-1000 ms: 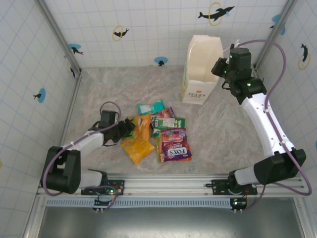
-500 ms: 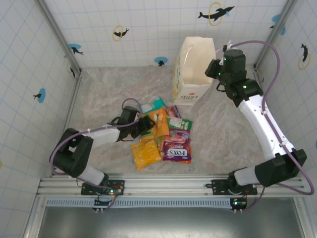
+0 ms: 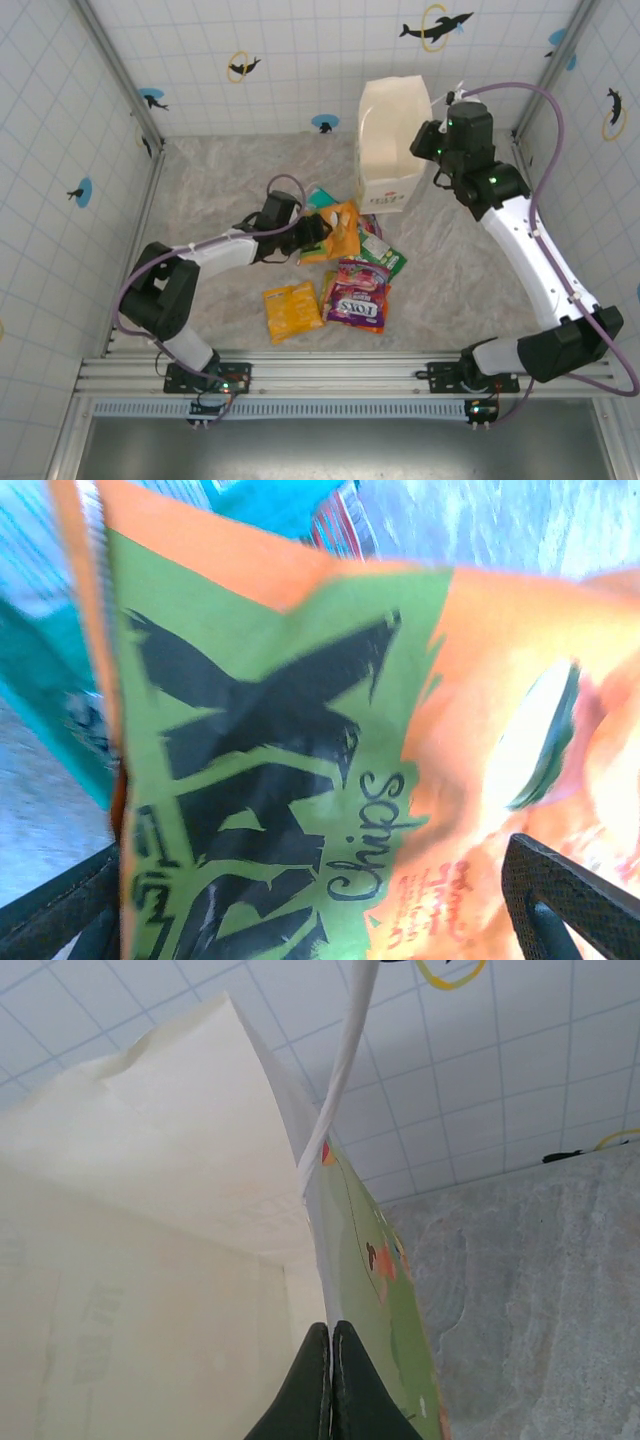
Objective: Place the snacks into the paper bag
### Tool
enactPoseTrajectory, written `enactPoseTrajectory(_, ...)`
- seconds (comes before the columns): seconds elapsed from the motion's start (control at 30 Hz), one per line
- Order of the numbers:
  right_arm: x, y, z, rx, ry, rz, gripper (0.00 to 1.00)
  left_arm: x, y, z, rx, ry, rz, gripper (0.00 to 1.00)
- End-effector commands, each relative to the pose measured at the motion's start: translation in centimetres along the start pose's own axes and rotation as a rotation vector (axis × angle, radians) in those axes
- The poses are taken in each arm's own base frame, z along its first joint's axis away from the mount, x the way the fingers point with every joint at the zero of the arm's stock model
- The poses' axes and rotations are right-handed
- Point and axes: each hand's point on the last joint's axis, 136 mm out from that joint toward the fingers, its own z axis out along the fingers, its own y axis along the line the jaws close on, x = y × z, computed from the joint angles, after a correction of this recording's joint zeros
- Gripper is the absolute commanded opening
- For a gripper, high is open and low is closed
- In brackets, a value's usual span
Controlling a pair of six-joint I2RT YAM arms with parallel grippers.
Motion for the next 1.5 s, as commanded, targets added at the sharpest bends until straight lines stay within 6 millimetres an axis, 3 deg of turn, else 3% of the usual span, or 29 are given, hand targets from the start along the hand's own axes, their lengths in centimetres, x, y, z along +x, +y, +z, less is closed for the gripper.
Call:
enactPoseTrajectory(0.0,-2.6,2.1,-1.8,-0.042,-0.098,-0.011,0.01,-1.9,0.9,-2.7,-0.054,-0.036,0.042,0.98)
enactPoseTrajectory(0.23,-3.9,5.8,-2.4,-0.103,-0.159,-0.035,0.01,-4.7,5.1,-6.9,-0.15,-0.101,0.002,0.98)
enactPoseTrajectory(0.4,-2.8,10.3,-1.8,-0.202,-0.128,-0.053,0.01,-7.3,8.8,-10.8,-0.262,-0.168,-0.032,0.98)
enactPoseTrajectory(0.5,-1.0,13.4,-0.9,-0.273,-0.088,-0.048,0.01,-9.9,10.8,-14.2,-0.33,-0.219,-0.077,0.98)
enactPoseTrajectory(0.63,2.9,17.6,0.8,-0.378,0.01,-0.034,0.01,-12.7,12.9,-18.6,-0.401,-0.318,-0.113,0.98)
enactPoseTrajectory(0.83,8.8,21.7,2.6,-0.415,0.161,-0.029,0.01,-13.5,15.4,-22.0,-0.523,-0.35,-0.168,0.97)
enactPoseTrajectory(1.27,17.9,24.9,4.3,-0.353,0.304,-0.034,0.01,-13.6,17.7,-25.0,-0.713,-0.398,-0.188,0.97)
enactPoseTrajectory(1.47,20.6,24.4,6.2,-0.264,0.31,0.032,0.0,-14.0,17.8,-26.2,-0.751,-0.413,-0.177,0.96)
